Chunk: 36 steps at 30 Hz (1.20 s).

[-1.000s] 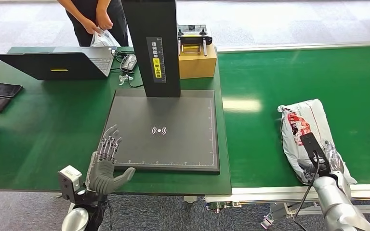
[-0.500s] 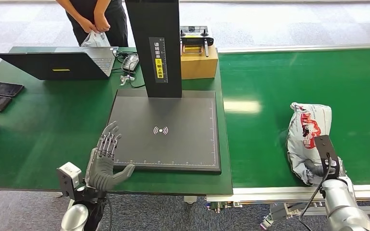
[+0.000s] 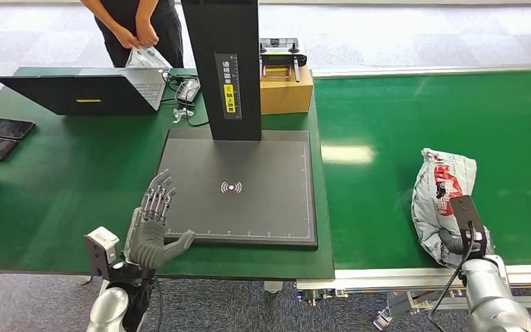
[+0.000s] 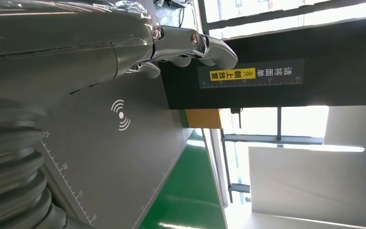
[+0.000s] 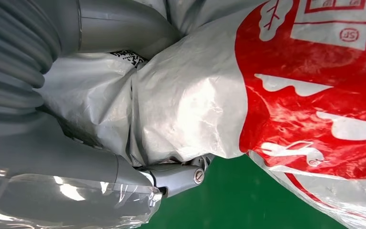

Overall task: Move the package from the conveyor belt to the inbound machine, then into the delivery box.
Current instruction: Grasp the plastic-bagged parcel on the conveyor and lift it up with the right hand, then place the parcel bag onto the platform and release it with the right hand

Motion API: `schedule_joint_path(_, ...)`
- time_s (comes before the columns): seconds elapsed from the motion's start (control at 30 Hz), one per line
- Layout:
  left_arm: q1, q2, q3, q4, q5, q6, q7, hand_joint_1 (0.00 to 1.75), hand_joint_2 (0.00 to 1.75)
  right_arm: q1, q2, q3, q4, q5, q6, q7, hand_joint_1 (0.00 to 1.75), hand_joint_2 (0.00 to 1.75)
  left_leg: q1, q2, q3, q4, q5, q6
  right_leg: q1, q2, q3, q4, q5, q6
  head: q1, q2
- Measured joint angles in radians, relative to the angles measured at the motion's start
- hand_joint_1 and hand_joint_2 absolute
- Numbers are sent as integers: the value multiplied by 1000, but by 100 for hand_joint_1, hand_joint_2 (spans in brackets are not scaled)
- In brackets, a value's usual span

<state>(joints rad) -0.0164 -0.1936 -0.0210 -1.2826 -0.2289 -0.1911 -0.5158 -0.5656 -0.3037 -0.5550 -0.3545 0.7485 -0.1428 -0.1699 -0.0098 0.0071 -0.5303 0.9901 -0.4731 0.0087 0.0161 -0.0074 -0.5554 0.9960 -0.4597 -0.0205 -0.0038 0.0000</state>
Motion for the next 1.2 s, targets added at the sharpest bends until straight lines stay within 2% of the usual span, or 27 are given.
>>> schedule_joint_path(0.2, -1, 0, 0, 2, 6, 2, 5, 0, 175, 15, 17, 51, -7, 172, -255, 2, 175, 175, -1, -6, -3, 0, 2, 3, -1, -6, -1, -1, 0, 1, 0, 0)
schedule_joint_path(0.3, -1, 0, 0, 2, 6, 4, 7, 0, 175, 40, 30, 77, -36, 216, -382, -44, 175, 175, -1, -6, -5, 0, 2, 3, -1, -6, -3, 0, 0, 2, 0, 0)
schedule_joint_path(0.4, -1, 0, 0, 2, 6, 7, 8, 0, 175, 67, 47, 95, -97, 230, -449, -98, 175, 175, -1, -5, -7, 0, 2, 3, -1, -5, -4, 0, 0, 2, 0, 0)
schedule_joint_path(0.57, 0, -1, 1, 2, 5, 10, 7, 0, 175, 104, 84, 119, -235, 207, -449, -157, 175, 175, -1, -6, -8, 0, 2, 3, -1, -5, -6, 0, 0, 2, 0, 0)
schedule_joint_path(0.73, 1, -1, 2, 2, 5, 13, 5, 0, 175, 118, 109, 143, -336, 184, -414, -168, 175, 175, -1, -5, -8, -1, 2, 3, -1, -5, -7, 0, 0, 1, 0, 0)
schedule_joint_path(0.97, 7, -1, 3, 1, -1, 17, 1, 0, 175, 134, 129, 177, -431, 156, -417, -213, 175, 175, -1, -5, -8, -1, 2, 2, -1, -5, -7, 0, 0, 1, 0, 0)
schedule_joint_path(1.2, 10, -1, 5, 1, -4, 18, -15, 0, 175, 175, 159, 264, -622, 184, -368, -219, 175, 175, -1, -5, -9, -1, 2, 2, -1, -5, -8, 0, 0, 1, 0, 0)
